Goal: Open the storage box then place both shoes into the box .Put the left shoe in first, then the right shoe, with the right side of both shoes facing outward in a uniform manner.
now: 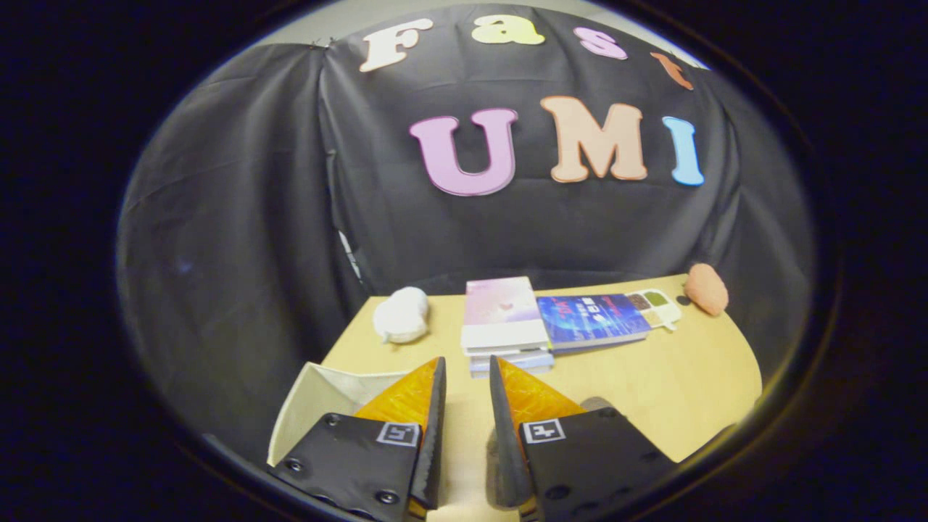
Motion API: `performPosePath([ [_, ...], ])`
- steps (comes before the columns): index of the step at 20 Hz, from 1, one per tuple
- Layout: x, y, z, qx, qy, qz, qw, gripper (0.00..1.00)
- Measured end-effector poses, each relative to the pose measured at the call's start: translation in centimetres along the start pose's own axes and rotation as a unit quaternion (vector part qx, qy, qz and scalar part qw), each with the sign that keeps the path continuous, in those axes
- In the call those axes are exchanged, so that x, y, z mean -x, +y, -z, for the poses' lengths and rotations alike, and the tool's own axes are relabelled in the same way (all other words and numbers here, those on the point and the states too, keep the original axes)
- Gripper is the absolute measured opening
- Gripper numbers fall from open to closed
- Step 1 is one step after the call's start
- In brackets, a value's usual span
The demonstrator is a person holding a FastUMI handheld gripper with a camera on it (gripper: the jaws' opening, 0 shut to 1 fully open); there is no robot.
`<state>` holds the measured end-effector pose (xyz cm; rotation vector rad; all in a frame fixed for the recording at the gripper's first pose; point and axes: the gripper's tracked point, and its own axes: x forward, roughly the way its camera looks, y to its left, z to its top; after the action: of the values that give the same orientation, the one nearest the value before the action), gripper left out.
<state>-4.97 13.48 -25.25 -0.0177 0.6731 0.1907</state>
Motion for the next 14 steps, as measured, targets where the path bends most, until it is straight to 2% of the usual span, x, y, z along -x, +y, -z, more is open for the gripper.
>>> performPosePath([
  [6,-1.4,-4.7,7.1,-0.022,0.056,0.035,0.998,0.38],
  [12,-2.7,-8.2,15.1,-0.044,0.139,0.063,0.987,0.38],
  [14,-2.9,-8.3,17.0,-0.047,0.160,0.061,0.984,0.38],
])
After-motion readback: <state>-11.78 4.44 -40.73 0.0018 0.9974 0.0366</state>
